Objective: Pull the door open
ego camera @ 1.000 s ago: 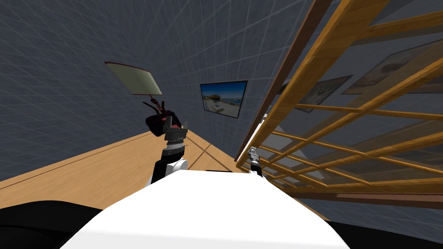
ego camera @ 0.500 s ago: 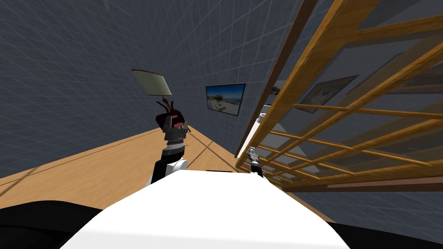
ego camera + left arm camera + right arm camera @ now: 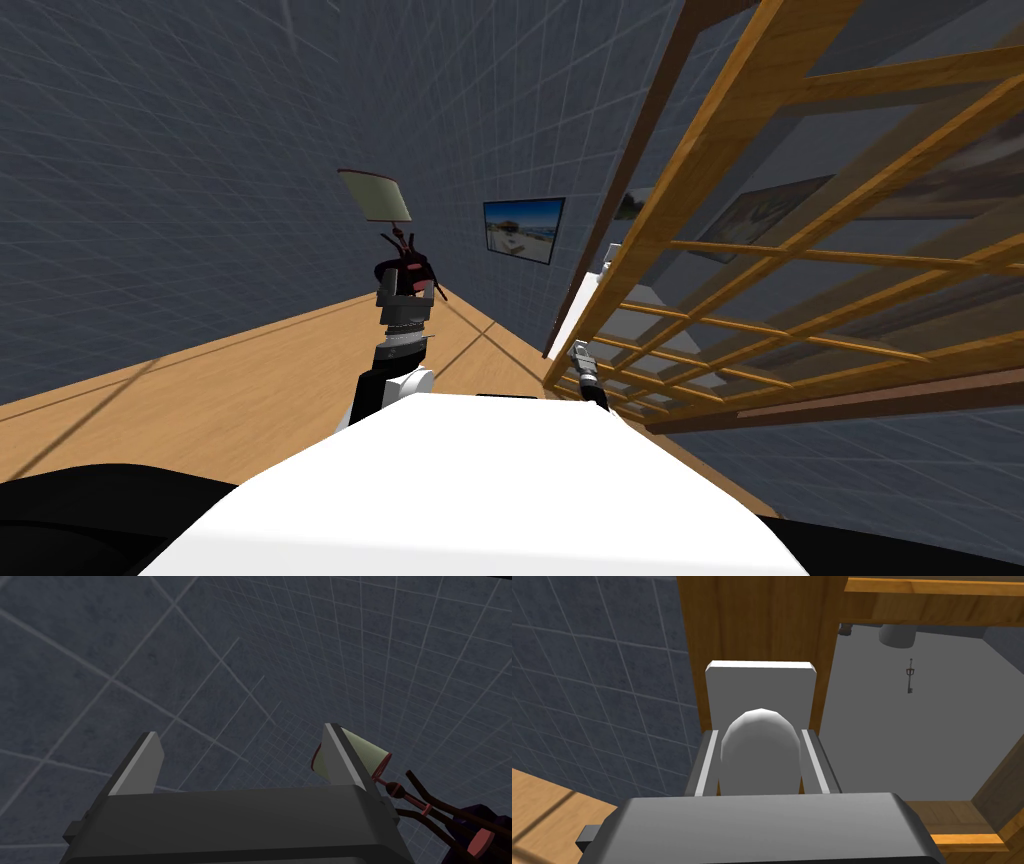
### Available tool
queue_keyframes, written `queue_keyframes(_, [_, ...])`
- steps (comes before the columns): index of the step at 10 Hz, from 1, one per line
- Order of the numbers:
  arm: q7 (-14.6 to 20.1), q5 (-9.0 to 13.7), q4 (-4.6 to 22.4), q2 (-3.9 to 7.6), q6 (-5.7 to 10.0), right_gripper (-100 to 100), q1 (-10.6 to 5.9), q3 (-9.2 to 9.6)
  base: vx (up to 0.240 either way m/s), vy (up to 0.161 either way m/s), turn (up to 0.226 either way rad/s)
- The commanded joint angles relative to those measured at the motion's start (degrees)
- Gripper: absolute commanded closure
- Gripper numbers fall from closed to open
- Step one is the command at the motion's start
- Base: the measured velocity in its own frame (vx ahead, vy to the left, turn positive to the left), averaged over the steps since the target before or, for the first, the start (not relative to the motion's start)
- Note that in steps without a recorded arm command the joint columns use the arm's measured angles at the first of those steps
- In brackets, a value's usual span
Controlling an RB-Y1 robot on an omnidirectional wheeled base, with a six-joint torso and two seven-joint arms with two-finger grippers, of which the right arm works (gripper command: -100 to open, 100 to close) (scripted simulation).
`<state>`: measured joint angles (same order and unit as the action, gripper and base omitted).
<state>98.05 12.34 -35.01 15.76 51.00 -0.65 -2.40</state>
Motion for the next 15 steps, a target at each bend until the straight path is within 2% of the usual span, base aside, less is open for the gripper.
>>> queue_keyframes(1, [1.3, -0.8, -0.5, 0.67, 0.76, 100, 0.63, 0.98, -0.217, -0.048, 0.101])
queue_keyframes(6, [5.8, -3.6, -1.5, 3.19, 3.22, 100, 2.71, 4.63, -0.243, -0.038, 0.08])
queue_keyframes(7, [5.1, -3.3, -1.2, 2.77, 2.84, 100, 2.38, 4.3, -0.118, -0.013, 0.028])
queue_keyframes(8, [6.8, -4.4, -1.0, 3.72, 4.41, 100, 3.35, 5.62, -0.156, -0.024, 0.089])
queue_keyframes(9, [7.2, -4.7, -1.0, 3.99, 4.82, 100, 3.55, 5.89, -0.213, -0.023, 0.069])
queue_keyframes(11, [9.4, -6.1, -1.0, 5.47, 7.03, 100, 4.64, 7.39, -0.254, -0.055, 0.071])
queue_keyframes(15, [12.0, -7.9, -1.0, 7.26, 9.7, 100, 5.95, 9.19, -0.182, -0.044, 0.041])
